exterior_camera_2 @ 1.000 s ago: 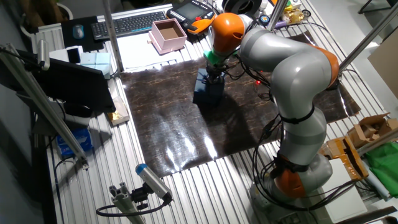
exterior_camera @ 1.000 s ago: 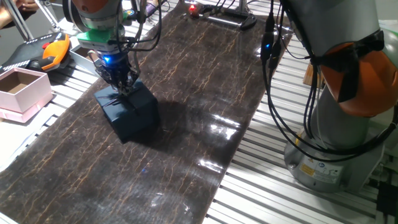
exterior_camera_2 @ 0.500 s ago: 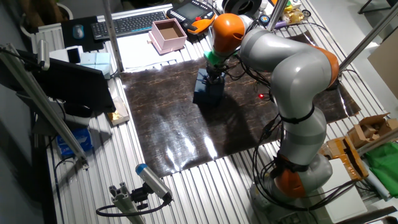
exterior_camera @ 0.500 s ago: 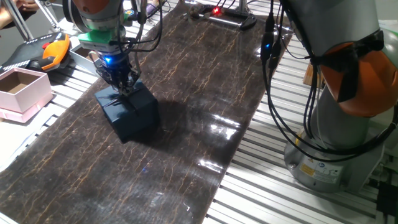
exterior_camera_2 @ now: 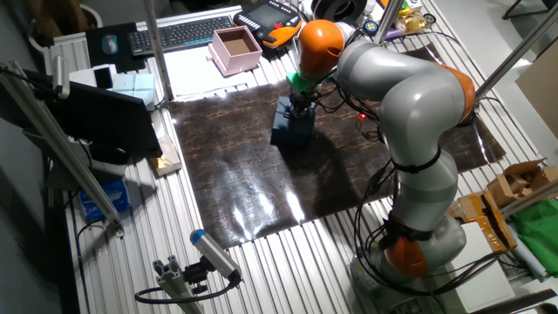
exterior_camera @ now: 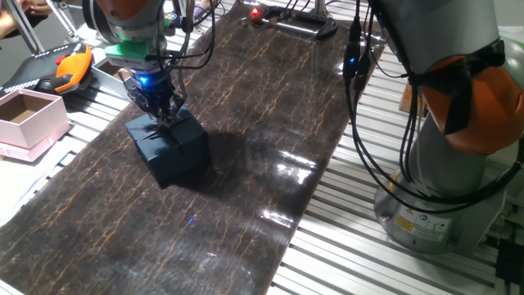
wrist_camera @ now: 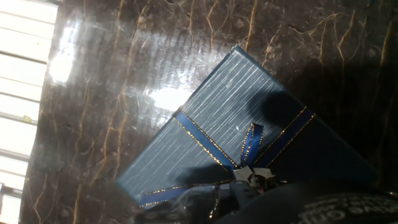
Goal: Cover the box
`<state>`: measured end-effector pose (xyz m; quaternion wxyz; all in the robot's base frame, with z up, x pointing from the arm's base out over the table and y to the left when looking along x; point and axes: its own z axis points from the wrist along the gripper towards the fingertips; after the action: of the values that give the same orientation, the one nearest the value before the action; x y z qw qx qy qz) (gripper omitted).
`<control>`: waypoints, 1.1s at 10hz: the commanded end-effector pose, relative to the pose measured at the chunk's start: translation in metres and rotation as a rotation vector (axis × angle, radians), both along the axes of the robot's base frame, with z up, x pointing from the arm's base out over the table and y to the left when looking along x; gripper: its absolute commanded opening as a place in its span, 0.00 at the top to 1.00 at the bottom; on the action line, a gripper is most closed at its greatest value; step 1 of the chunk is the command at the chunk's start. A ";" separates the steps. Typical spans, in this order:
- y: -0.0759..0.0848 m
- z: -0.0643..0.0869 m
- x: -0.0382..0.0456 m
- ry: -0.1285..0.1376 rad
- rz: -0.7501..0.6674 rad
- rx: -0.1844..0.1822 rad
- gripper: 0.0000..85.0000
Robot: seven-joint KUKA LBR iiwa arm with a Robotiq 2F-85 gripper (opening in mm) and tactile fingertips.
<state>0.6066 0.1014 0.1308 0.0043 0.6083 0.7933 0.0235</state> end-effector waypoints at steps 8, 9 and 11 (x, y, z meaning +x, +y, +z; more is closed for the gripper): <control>0.000 -0.005 0.0000 -0.014 -0.004 0.007 0.98; 0.000 -0.005 -0.0001 -0.018 -0.004 0.007 0.89; -0.001 -0.006 -0.0007 -0.024 -0.006 0.011 0.78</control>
<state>0.6057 0.1006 0.1239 0.0105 0.6102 0.7914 0.0352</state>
